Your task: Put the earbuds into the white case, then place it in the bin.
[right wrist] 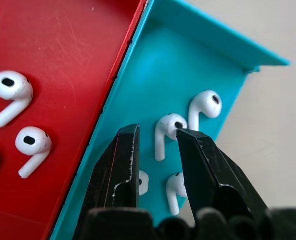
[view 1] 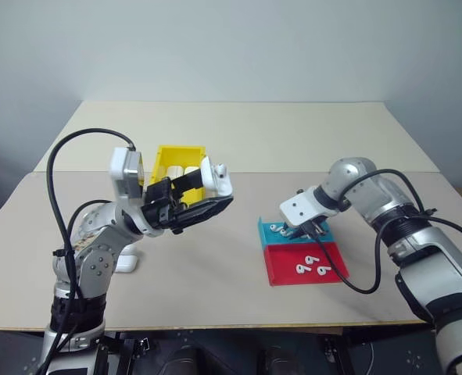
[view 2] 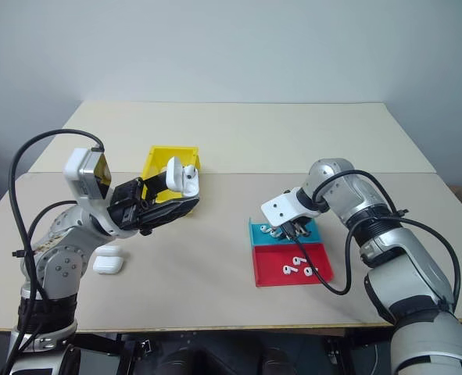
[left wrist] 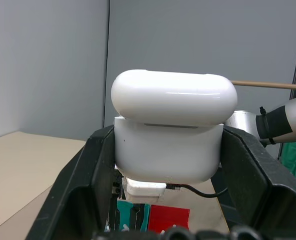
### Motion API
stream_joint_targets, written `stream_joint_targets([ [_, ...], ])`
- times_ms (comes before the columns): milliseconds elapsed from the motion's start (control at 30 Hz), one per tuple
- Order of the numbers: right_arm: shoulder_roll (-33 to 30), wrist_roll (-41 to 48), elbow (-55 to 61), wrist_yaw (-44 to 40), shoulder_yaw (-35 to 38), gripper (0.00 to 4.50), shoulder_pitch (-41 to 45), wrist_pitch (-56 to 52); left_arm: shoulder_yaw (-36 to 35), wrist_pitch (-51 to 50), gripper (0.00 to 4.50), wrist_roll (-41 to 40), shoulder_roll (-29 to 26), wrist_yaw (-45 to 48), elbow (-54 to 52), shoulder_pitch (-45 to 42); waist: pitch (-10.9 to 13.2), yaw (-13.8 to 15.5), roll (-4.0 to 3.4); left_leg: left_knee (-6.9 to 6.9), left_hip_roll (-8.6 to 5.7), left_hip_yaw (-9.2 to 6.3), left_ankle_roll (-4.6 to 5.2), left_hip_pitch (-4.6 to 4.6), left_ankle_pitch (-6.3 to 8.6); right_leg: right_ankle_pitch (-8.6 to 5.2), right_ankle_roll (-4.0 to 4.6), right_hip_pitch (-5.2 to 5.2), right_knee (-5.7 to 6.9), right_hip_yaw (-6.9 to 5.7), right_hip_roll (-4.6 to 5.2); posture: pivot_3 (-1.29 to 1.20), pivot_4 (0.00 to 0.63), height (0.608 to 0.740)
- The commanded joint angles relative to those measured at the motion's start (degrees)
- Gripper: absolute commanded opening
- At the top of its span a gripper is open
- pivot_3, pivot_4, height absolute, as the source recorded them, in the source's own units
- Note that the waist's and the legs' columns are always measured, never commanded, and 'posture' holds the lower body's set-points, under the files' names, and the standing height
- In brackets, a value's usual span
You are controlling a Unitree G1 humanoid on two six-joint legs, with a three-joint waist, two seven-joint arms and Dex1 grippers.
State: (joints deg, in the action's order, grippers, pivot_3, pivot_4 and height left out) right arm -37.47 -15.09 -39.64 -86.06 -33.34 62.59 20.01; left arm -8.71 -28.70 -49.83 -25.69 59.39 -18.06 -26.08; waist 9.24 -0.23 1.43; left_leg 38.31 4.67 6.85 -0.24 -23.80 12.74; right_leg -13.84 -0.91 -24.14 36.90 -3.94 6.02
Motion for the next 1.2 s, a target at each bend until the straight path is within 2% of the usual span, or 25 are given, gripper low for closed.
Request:
stream_joint_targets([
  [33,1.0,-1.8,-2.2,1.7,0.8,1.54,1.5,1.7,-0.9,1.2,2.83,-1.2,-0.4,-0.3,-2.4,0.1,0.0,-0.1,0.0,0.0,0.0,0.01,0.0,0.0,0.0,0.0,0.0,0.0,0.0,0.0,0.0,0.0,0.15,0.74],
  [400,2.2,-0.3,-3.1,-0.3,3.7,1.54,2.8,0.7,-1.2,0.9,2.83,-2.1,-1.2,-0.9,-3.3,0.8,0.0,-0.4,-0.01,-0.01,0.01,0.0,-0.02,0.01,-0.01,0.0,0.0,0.0,0.02,0.0,-0.01,0.0,0.15,0.74],
  [500,2.8,-1.7,-3.5,1.3,3.8,2.35,2.6,0.4,-1.0,1.1,2.83,-2.1,-1.4,-0.9,-3.1,0.6,0.0,-0.5,-0.02,-0.01,0.01,0.0,-0.02,0.01,-0.01,0.0,0.0,-0.01,0.01,0.0,-0.01,0.0,0.15,0.74],
  [733,3.1,-1.7,-2.6,0.9,3.9,2.35,1.8,-2.0,-0.9,1.3,2.83,-1.8,-1.7,-0.6,-2.4,0.1,0.0,-0.4,-0.02,-0.01,0.01,0.01,-0.02,0.0,-0.01,0.0,0.0,0.0,0.0,0.0,0.0,0.0,0.15,0.74],
  [900,3.6,-2.4,2.4,0.6,4.7,2.35,1.8,-16.5,-0.9,1.2,2.83,-1.8,-1.8,-0.7,-2.7,0.5,0.0,-0.5,-0.02,-0.01,0.02,0.01,-0.03,0.0,-0.01,0.0,0.0,-0.02,0.04,0.01,-0.01,0.0,0.15,0.74],
  [1033,3.3,-2.8,7.1,-2.7,4.3,2.35,2.6,-27.8,-0.8,0.7,2.83,-2.0,-2.0,-0.8,-2.8,0.6,0.0,-0.4,-0.02,-0.01,0.02,0.0,-0.02,0.0,-0.01,0.0,0.01,-0.03,0.05,0.0,-0.01,0.0,0.15,0.74],
  [1200,3.0,-4.4,11.2,-4.3,2.3,2.35,1.7,-34.4,-0.4,0.6,2.83,-2.0,-1.9,-1.1,-2.7,0.4,0.0,-0.5,-0.02,-0.01,0.01,0.0,0.0,0.0,0.0,0.0,0.0,-0.03,0.04,0.0,-0.01,0.0,0.15,0.74],
])
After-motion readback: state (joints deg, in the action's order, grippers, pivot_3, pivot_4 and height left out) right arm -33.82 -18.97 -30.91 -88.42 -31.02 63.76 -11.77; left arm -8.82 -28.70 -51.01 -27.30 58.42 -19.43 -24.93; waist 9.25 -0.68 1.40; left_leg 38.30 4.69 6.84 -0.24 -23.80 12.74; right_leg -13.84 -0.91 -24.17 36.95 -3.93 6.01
